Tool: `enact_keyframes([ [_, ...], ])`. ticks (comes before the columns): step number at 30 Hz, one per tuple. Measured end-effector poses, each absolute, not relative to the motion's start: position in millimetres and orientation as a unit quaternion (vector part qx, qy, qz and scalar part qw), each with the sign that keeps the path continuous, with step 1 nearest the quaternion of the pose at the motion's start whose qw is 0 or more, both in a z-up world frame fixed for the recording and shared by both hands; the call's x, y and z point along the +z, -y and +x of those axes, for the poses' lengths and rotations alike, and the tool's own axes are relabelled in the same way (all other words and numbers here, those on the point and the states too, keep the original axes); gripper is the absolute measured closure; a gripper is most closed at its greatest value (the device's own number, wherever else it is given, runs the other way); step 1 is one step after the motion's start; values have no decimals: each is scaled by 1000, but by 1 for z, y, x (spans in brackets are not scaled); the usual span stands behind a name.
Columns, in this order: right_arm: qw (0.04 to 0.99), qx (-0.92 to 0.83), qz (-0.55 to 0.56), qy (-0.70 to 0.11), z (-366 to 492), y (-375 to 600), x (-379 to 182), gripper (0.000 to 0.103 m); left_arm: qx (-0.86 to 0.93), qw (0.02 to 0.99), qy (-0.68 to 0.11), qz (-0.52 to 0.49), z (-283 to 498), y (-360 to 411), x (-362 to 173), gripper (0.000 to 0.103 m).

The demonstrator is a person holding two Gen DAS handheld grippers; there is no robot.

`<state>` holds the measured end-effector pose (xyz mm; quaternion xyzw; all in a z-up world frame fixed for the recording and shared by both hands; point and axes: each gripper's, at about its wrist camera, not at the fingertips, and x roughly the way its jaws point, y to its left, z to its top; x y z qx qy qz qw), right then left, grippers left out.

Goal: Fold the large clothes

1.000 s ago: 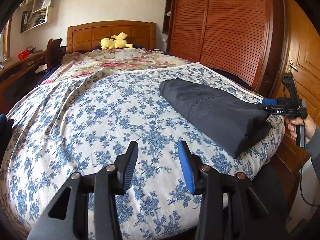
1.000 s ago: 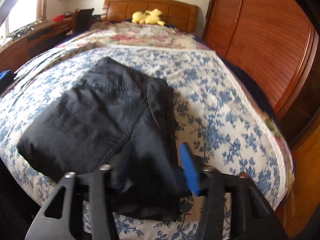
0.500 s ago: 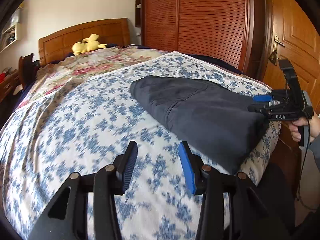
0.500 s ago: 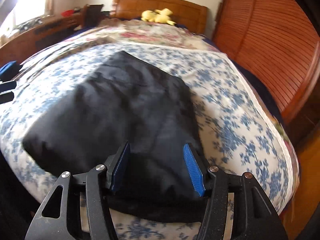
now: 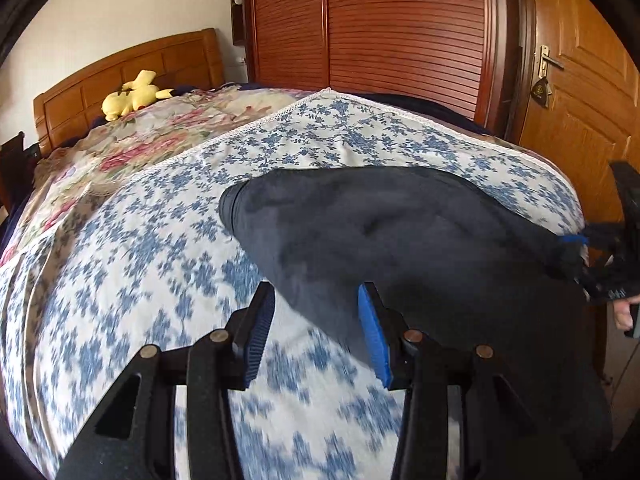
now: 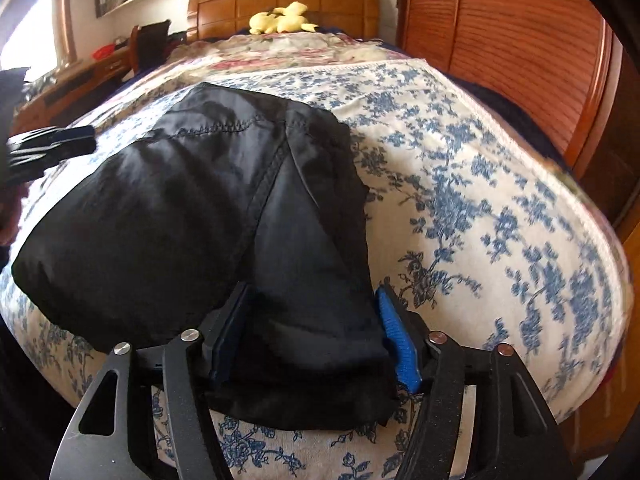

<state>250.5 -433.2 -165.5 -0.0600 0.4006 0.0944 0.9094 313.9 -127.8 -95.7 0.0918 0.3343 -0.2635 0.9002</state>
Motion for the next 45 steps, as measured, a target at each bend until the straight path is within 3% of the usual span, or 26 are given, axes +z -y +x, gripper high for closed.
enact_keyframes([
  [4,907,103,-25,-408,254,446,-170,27,-261,900,-330,113,344,140,-95,61],
  [17,897,96,14,-431,249,452,-174,24,-239,896,-364,85,422,139,-124,60],
  [21,891,99,44,-441,243,457,-175,24,-227,895,-376,84,431,140,-135,50],
  [29,890,100,45,-442,240,451,-177,24,-220,889,-393,75,443,135,-145,46],
  [36,894,106,45,-434,244,449,-180,24,-216,884,-412,43,453,127,-156,33],
  [42,891,124,61,-434,248,450,-180,34,-221,880,-419,21,458,127,-160,35],
  [45,888,139,74,-432,252,448,-182,45,-240,870,-430,-1,463,126,-162,51],
])
